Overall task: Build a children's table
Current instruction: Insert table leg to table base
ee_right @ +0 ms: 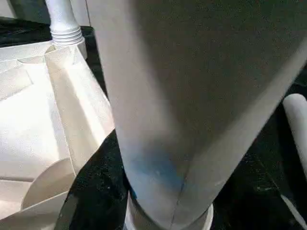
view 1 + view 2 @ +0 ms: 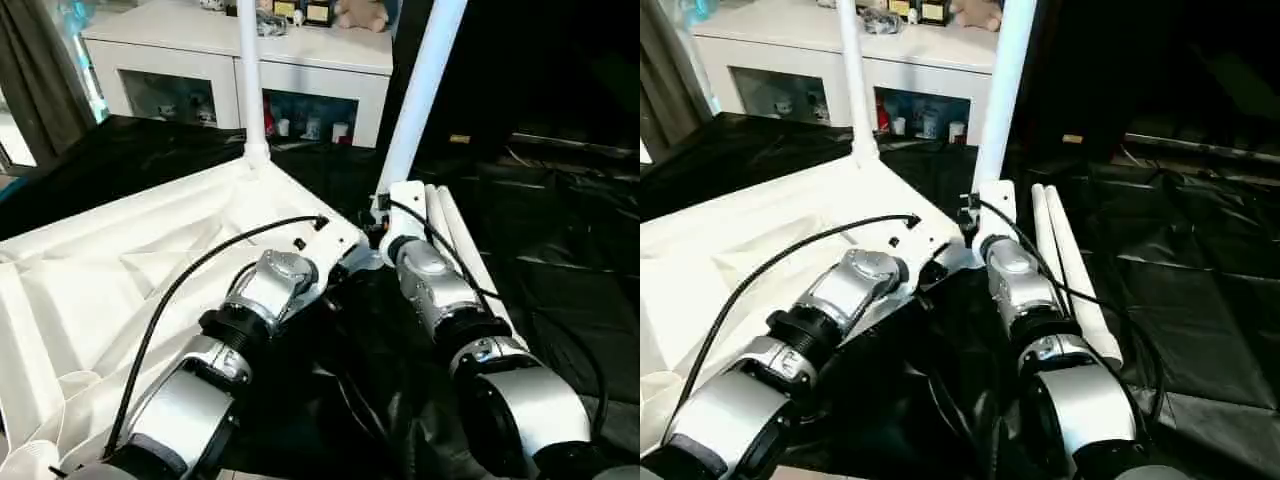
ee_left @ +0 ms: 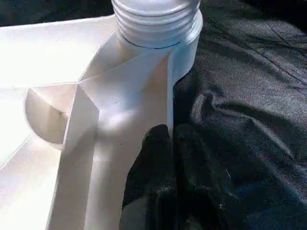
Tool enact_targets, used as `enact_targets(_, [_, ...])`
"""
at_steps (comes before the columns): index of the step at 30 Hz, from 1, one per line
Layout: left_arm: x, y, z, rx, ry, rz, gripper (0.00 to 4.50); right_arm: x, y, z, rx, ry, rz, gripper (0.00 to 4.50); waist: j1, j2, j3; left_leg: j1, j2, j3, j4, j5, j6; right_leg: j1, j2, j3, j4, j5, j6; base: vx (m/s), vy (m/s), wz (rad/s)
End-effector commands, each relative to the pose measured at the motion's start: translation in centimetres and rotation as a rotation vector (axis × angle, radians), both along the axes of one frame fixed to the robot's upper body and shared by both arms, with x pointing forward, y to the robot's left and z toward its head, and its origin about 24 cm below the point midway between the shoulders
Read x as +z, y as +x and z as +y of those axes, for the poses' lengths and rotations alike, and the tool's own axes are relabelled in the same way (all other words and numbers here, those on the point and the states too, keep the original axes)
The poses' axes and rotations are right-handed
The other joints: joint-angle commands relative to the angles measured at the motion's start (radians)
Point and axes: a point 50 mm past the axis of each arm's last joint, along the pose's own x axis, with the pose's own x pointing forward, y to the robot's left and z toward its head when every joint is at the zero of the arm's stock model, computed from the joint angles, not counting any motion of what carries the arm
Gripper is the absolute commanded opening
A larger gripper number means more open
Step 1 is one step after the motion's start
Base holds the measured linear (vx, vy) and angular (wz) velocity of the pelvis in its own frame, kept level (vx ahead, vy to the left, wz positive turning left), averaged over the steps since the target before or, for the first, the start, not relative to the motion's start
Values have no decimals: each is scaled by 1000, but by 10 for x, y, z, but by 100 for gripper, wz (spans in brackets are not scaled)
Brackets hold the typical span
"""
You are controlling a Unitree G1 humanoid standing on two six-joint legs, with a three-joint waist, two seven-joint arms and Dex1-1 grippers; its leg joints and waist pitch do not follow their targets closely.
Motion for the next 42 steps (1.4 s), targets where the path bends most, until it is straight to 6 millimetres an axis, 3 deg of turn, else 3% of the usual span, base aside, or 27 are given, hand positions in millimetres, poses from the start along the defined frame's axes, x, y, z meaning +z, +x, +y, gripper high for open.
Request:
enact_targets(1, [2, 2, 4, 4, 49, -40, 0, -57, -38, 27, 142, 21, 298, 188, -3, 9, -20, -14, 16, 1, -83, -322, 10, 11, -56, 45, -107, -488, -85, 0, 0, 0])
enact_targets(4, [3, -1, 3, -66, 48, -43, 0, -56, -37, 26, 167, 35, 324, 188, -6, 10, -23, -20, 19, -3, -85, -308, 9, 14, -58, 47, -104, -472, -85, 0, 0, 0])
enact_targets(8, [3, -9, 7, -195, 45, -25, 0, -52, -33, 19, 258, 17, 319, 188, -11, 14, -25, -29, 23, 0, -84, -248, 4, 23, -54, 51, -87, -330, -134, 0, 0, 0])
enact_targets(16, [7, -26, 45, -439, 58, -33, 0, -53, -50, -9, 741, -75, 312, 187, -19, 16, -33, -30, 27, 10, -70, -129, 39, 38, -47, 50, -58, -71, -227, 32, -1, -2])
enact_targets(22, [20, -47, 73, -593, 17, 4, 0, -53, -77, -40, 1034, -60, 345, 187, -19, 24, -41, -17, 27, 20, -56, -14, 83, 39, -38, 49, -34, 142, -283, 57, 11, 0])
enact_targets(23, [20, -47, 74, -595, 17, 5, 0, -53, -77, -40, 1039, -59, 345, 187, -18, 21, -42, -16, 27, 20, -54, -1, 87, 43, -37, 48, -34, 159, -285, 0, 0, 0])
enact_targets(29, [27, -53, 93, -667, 18, 34, 0, -49, -94, -52, 1179, -46, 385, 187, -8, 21, -38, -12, 29, 24, -58, -42, 83, 42, -37, 48, -41, 83, -277, 0, 0, 0])
enact_targets(35, [31, -51, 98, -664, 32, 34, 0, -47, -100, -52, 1219, -51, 400, 187, -7, 22, -36, -10, 30, 23, -64, -93, 39, 38, -41, 52, -45, 4, -258, 0, 0, 0])
enact_targets(42, [31, -49, 95, -662, 28, 23, 0, -47, -102, -49, 1205, -63, 395, 187, -7, 19, -42, -10, 24, 23, -56, -19, 47, 42, -36, 51, -36, 96, -267, 0, 0, 0])
